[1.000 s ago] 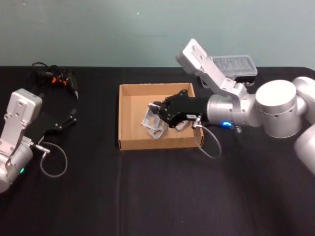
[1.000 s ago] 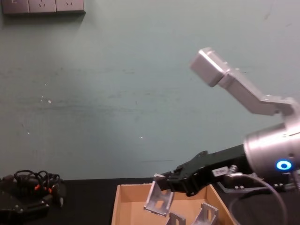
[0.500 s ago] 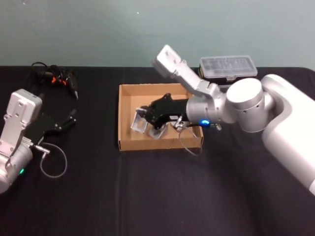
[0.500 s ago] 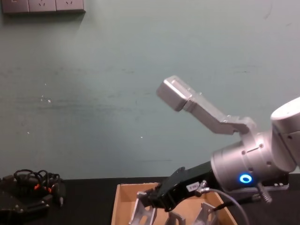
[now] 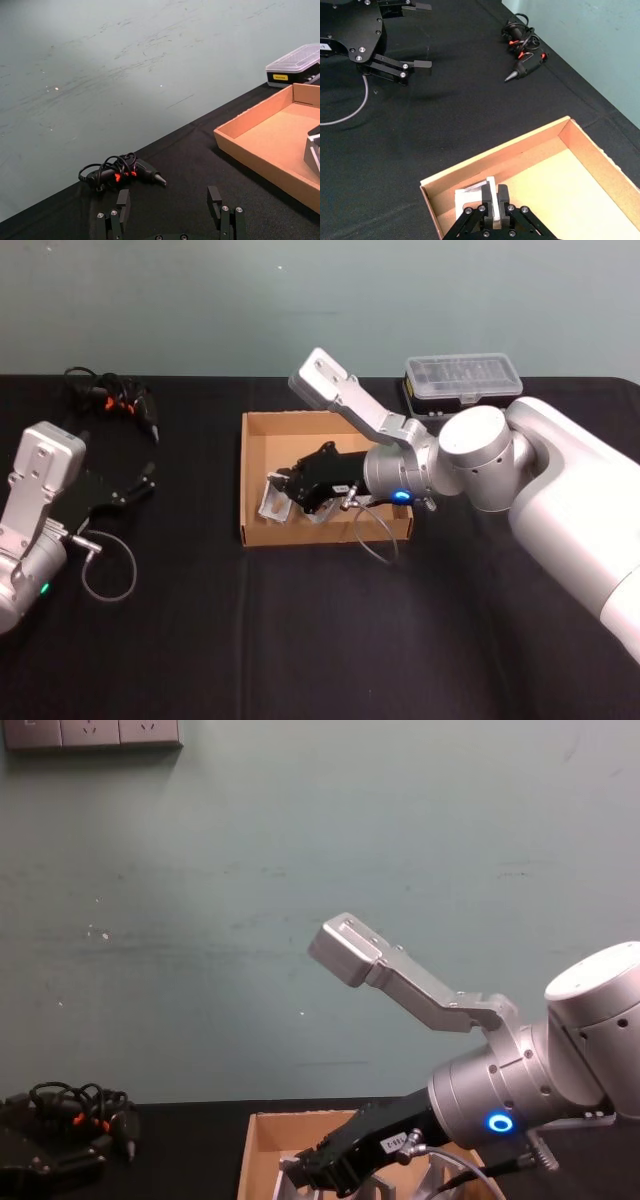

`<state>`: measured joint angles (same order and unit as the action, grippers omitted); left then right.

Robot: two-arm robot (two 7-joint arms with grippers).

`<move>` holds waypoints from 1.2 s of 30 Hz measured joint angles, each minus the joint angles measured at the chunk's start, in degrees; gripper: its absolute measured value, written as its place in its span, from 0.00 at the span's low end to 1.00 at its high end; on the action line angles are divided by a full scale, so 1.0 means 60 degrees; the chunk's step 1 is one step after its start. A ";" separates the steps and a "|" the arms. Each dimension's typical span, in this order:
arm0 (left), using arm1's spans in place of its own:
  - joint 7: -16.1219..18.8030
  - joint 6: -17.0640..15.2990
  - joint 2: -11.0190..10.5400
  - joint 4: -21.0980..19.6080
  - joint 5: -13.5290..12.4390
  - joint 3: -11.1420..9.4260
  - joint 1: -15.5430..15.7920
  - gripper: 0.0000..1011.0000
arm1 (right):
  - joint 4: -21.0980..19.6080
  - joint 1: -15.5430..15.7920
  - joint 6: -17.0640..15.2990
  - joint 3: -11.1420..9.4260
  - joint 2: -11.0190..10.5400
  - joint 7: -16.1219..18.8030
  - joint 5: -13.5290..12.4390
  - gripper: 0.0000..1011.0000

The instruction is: Use one hand to pick up the angle iron from the table and place it into the box.

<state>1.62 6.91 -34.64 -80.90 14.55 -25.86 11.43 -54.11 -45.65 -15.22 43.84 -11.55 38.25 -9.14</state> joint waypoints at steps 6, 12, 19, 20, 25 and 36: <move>0.0000 0.0000 0.0000 0.0000 0.0000 0.0001 0.0000 1.00 | 0.0219 -0.0025 0.0037 -0.0070 0.0123 0.0040 0.0112 0.08; 0.0000 0.0000 0.0000 0.0000 0.0000 0.0000 0.0001 1.00 | 0.0270 -0.0019 0.0038 -0.0140 0.0162 0.0090 0.0198 0.11; 0.0000 0.0000 0.0000 0.0000 0.0000 0.0000 0.0000 1.00 | 0.0145 0.0066 0.0027 -0.0244 0.0143 0.0079 0.0264 0.33; 0.0000 0.0000 0.0000 0.0000 0.0000 0.0000 0.0000 1.00 | 0.0063 0.0099 0.0028 -0.0287 0.0115 0.0048 0.0268 0.38; 0.0000 0.0000 0.0000 0.0000 0.0000 0.0000 0.0000 1.00 | -0.0471 0.0338 0.0035 -0.0499 -0.0076 -0.0167 0.0253 0.53; 0.0000 0.0000 0.0000 0.0000 0.0000 0.0000 0.0000 1.00 | -0.2711 0.1614 0.0179 -0.1391 -0.0969 -0.1237 0.0046 0.84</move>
<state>1.62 6.91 -34.65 -80.90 14.55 -25.86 11.43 -70.37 -35.97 -14.15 35.49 -17.36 30.83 -8.86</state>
